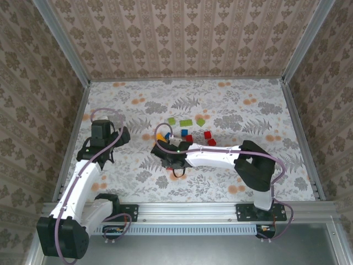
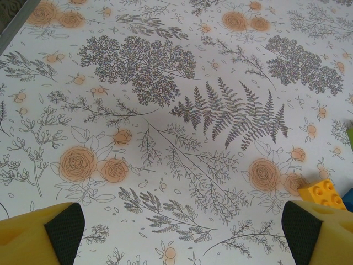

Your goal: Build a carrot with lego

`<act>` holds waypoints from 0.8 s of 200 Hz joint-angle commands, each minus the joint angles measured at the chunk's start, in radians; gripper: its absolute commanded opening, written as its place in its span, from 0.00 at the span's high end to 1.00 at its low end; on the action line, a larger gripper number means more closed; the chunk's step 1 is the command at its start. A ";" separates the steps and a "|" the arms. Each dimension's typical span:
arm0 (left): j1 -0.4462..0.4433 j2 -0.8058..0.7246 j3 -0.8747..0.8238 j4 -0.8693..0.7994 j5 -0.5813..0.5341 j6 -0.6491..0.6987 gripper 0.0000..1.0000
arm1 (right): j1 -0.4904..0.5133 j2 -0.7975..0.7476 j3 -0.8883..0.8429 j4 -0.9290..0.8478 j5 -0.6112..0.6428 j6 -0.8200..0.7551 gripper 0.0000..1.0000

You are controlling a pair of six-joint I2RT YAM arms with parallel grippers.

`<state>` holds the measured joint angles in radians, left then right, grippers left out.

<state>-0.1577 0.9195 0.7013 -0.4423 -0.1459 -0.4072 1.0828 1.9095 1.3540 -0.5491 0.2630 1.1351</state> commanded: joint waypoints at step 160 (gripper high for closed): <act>-0.005 -0.022 0.028 -0.028 -0.007 0.021 0.05 | -0.041 0.214 0.153 -0.365 -0.116 -0.657 0.65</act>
<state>-0.1577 0.9188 0.7017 -0.4431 -0.1459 -0.4068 1.0561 2.0293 1.5517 -0.7395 0.1905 0.6395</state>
